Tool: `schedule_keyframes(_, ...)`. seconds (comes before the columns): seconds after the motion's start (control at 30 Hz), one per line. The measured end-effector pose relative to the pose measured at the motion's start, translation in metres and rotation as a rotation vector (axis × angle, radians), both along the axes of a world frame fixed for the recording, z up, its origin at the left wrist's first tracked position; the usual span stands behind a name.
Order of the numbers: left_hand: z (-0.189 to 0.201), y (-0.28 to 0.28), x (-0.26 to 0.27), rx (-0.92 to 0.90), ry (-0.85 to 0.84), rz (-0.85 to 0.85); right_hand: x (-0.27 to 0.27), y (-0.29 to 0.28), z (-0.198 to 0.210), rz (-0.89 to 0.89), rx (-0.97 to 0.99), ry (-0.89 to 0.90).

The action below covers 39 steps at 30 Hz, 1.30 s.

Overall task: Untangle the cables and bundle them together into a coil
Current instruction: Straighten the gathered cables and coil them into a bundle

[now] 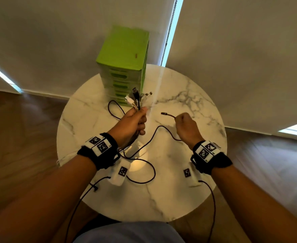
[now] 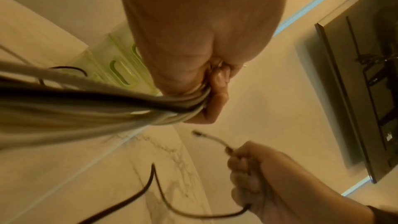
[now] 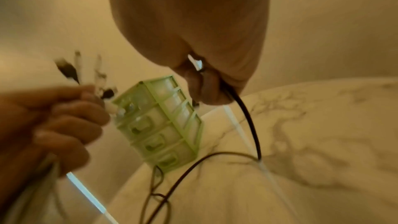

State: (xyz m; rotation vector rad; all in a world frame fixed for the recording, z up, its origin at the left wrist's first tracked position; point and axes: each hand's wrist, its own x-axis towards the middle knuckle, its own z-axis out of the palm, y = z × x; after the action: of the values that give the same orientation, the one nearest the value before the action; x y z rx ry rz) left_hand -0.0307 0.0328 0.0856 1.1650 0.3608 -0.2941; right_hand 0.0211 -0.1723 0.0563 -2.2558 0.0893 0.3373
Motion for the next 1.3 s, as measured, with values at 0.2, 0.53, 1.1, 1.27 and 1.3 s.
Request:
schedule_keyframes(0.2,0.006,0.013,0.003,-0.151,0.058,0.107,-0.045,0.048,0.055,0.061,0.472,-0.206)
schedule_keyframes(0.53,0.006,0.031,-0.009,-0.243,-0.059,0.0,-0.081,0.095,0.063,0.425,0.222,-0.27)
schedule_keyframes(1.1,0.02,0.068,0.0,0.162,-0.258,0.14,-0.08,0.08,0.035,0.679,-0.294,-0.279)
schedule_keyframes(1.27,0.042,0.108,0.013,-0.036,-0.249,0.262,-0.09,0.042,-0.002,0.565,-0.094,0.107)
schedule_keyframes(1.3,0.043,0.112,0.014,-0.028,-0.244,0.248,-0.089,0.04,-0.006,0.567,-0.121,0.113)
